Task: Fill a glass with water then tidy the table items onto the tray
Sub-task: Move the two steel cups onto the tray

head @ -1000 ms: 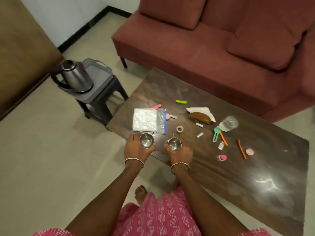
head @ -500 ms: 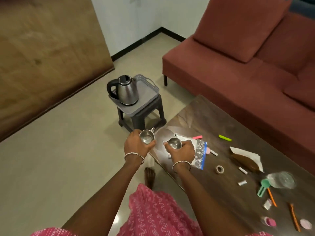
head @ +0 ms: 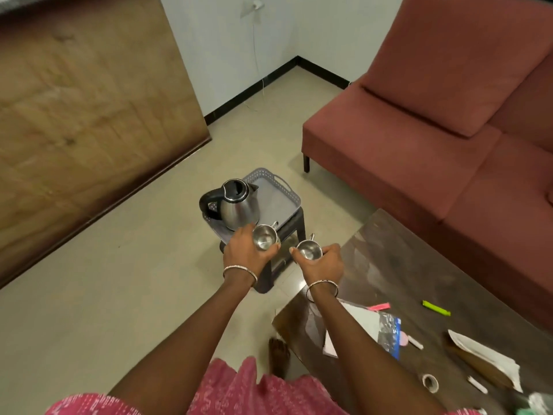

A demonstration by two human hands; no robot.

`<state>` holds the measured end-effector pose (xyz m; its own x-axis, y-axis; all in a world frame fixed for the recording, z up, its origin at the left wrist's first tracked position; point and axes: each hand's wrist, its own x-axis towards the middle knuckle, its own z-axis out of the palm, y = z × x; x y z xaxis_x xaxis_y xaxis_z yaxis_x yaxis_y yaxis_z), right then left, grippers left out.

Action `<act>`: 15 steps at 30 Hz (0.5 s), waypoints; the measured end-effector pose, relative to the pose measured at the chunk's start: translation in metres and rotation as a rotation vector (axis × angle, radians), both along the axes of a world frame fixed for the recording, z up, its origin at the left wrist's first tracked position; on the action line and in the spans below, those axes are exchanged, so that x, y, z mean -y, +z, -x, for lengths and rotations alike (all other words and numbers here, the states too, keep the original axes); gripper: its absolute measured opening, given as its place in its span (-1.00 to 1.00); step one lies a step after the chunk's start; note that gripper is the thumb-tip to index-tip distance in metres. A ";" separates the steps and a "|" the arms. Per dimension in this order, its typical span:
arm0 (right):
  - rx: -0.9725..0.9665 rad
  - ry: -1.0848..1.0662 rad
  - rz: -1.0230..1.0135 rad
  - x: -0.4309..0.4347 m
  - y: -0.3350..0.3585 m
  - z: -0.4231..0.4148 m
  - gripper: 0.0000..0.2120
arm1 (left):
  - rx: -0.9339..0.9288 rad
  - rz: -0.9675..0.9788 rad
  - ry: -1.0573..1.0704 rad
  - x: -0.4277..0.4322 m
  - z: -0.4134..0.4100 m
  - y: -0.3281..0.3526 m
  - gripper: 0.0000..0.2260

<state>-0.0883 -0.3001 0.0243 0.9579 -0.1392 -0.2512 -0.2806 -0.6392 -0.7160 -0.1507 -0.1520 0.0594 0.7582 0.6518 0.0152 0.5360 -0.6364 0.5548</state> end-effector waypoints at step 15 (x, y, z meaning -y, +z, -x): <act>-0.110 -0.171 -0.026 -0.130 -0.024 -0.112 -0.26 | -0.032 0.091 -0.110 -0.153 -0.166 -0.025 -0.41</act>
